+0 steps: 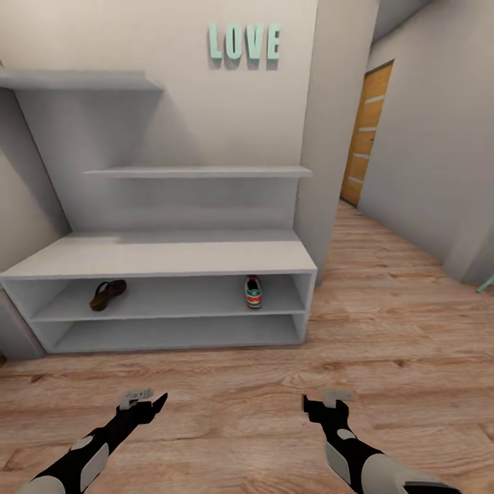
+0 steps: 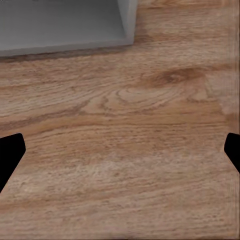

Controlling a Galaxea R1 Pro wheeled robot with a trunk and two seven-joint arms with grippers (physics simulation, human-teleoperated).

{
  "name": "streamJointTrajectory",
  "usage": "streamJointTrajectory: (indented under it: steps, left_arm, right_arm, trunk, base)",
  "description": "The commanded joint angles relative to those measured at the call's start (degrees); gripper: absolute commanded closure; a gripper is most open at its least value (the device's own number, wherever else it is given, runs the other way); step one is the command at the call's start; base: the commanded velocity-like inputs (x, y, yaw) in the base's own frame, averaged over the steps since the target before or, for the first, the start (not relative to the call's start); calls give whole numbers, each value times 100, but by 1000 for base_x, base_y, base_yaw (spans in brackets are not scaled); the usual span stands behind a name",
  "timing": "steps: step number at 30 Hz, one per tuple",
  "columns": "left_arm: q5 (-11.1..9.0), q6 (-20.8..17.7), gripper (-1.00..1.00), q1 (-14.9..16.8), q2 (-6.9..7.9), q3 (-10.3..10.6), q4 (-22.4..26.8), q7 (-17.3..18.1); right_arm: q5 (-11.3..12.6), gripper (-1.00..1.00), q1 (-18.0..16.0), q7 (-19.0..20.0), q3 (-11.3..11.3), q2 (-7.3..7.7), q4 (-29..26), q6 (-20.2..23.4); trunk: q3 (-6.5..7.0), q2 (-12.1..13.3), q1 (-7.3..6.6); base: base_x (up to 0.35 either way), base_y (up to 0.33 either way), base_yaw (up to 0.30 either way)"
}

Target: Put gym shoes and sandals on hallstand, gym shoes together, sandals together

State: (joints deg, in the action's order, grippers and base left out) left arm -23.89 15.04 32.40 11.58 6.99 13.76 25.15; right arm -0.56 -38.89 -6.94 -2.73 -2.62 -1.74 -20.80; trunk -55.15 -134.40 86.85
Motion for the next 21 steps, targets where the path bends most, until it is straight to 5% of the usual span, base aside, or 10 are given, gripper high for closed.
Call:
streamJointTrajectory:
  steps: [1, 21]
  left_arm:
    - [-54, 25, -100, 3, 6, 48, -5, 10]
    - [-55, 25, -100, 2, -52, 48, -12, 8]
  right_arm:
    - [-6, -100, -5, -8, -27, -3, 7, -20]
    - [-6, -100, -5, -9, -28, -3, 7, -21]
  trunk:
    - [-2, -2, -1]
    - [-292, -804, 438]
  base:
    - [0, 0, -286]
    - [0, 0, -286]
